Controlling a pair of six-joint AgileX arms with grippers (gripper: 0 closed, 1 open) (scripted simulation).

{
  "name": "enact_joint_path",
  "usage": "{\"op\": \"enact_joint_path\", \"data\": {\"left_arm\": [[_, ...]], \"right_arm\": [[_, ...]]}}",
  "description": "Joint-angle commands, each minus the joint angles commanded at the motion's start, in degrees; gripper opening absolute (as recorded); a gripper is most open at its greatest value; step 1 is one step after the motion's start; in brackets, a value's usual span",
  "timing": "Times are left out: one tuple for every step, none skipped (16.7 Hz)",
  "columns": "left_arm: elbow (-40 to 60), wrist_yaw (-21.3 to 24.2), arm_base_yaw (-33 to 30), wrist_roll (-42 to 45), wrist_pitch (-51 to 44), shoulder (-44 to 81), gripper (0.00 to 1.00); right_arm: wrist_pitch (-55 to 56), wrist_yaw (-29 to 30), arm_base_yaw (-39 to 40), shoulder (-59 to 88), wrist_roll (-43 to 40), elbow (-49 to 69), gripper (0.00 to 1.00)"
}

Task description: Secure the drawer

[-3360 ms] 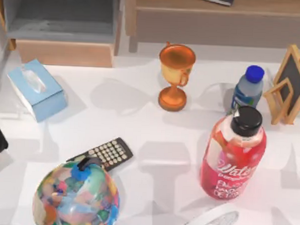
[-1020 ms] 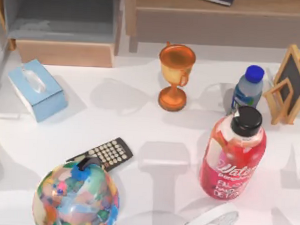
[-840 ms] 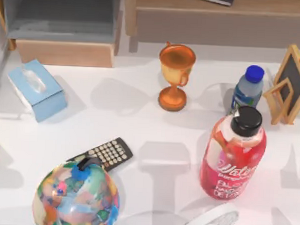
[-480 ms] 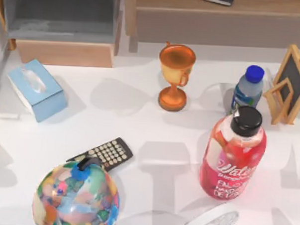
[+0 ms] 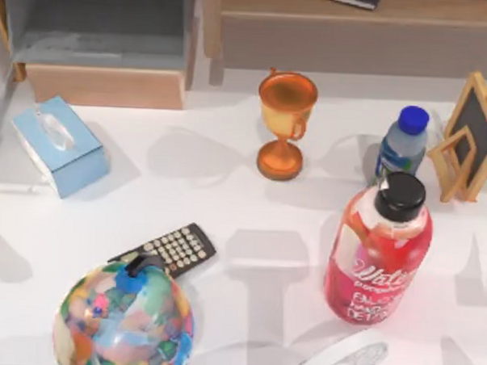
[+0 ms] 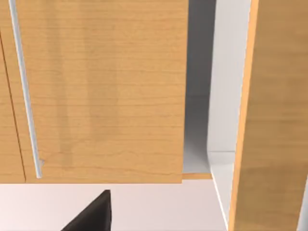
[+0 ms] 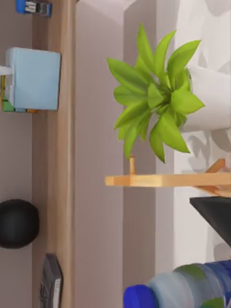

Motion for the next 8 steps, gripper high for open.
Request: {"op": "enact_joint_path", "data": {"left_arm": [[0.2, -0.2, -0.2, 0.0, -0.1, 0.1, 1.0], [0.2, -0.2, -0.2, 0.0, -0.1, 0.1, 1.0], [0.2, -0.2, -0.2, 0.0, -0.1, 0.1, 1.0], [0.2, -0.2, -0.2, 0.0, -0.1, 0.1, 1.0], [0.2, -0.2, -0.2, 0.0, -0.1, 0.1, 0.92], [0.2, -0.2, -0.2, 0.0, -0.1, 0.1, 0.85], [0.2, -0.2, -0.2, 0.0, -0.1, 0.1, 0.77], [0.2, -0.2, -0.2, 0.0, -0.1, 0.1, 0.7]], "right_arm": [[0.0, 0.0, 0.0, 0.0, 0.0, 0.0, 1.0], [0.0, 0.0, 0.0, 0.0, 0.0, 0.0, 1.0], [0.0, 0.0, 0.0, 0.0, 0.0, 0.0, 1.0], [0.0, 0.0, 0.0, 0.0, 0.0, 0.0, 1.0], [0.0, 0.0, 0.0, 0.0, 0.0, 0.0, 1.0], [0.0, 0.0, 0.0, 0.0, 0.0, 0.0, 1.0], [0.0, 0.0, 0.0, 0.0, 0.0, 0.0, 1.0], [0.0, 0.0, 0.0, 0.0, 0.0, 0.0, 1.0]]}}
